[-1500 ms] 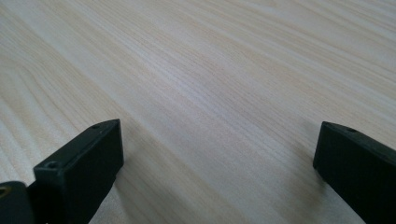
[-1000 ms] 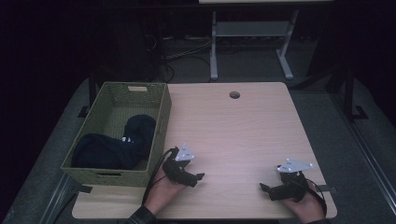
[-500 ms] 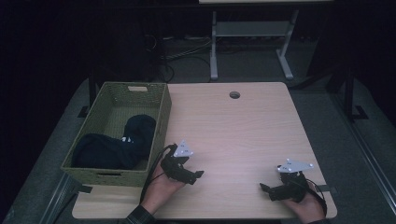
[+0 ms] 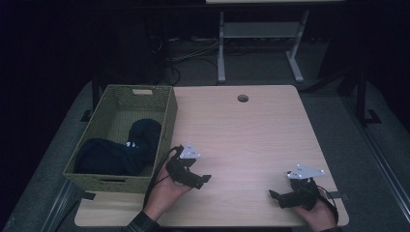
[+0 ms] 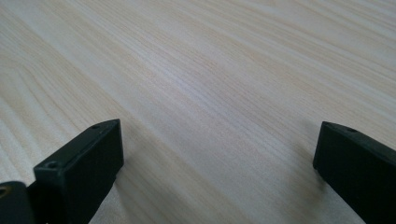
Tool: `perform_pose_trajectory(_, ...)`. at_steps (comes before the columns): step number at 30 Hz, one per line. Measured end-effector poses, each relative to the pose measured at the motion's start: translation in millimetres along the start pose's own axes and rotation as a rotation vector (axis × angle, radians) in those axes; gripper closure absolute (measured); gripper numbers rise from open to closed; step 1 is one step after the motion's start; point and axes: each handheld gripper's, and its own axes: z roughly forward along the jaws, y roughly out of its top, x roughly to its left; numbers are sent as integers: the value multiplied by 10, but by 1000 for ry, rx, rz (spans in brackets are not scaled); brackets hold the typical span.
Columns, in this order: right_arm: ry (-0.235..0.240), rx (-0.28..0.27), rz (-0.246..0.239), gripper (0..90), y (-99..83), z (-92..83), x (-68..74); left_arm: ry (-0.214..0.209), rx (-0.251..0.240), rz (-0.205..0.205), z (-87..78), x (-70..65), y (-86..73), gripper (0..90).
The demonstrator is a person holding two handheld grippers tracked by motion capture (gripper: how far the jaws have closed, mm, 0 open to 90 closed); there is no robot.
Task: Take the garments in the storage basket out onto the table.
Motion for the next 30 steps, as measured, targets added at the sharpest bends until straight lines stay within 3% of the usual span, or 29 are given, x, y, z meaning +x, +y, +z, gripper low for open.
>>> perform_pose_trajectory(11, 2, 0, 0, 13, 0, -1, 0, -24, 16, -12, -65, 33, 125, 141)
perform_pose_trajectory(17, 2, 0, 1, 13, 0, -1, 1, -70, 4, -23, -103, 50, 198, 141)
perform_pose_trajectory(25, -2, -1, -3, 13, -1, -2, -1, -116, 3, 0, -144, 58, 268, 141)
perform_pose_trajectory(27, -2, -2, -3, 13, -1, -1, -2, -105, 12, 28, -170, 62, 313, 141)
perform_pose_trajectory(30, -1, -3, -4, 13, -2, -1, -3, -112, -1, 39, -230, 108, 371, 142)
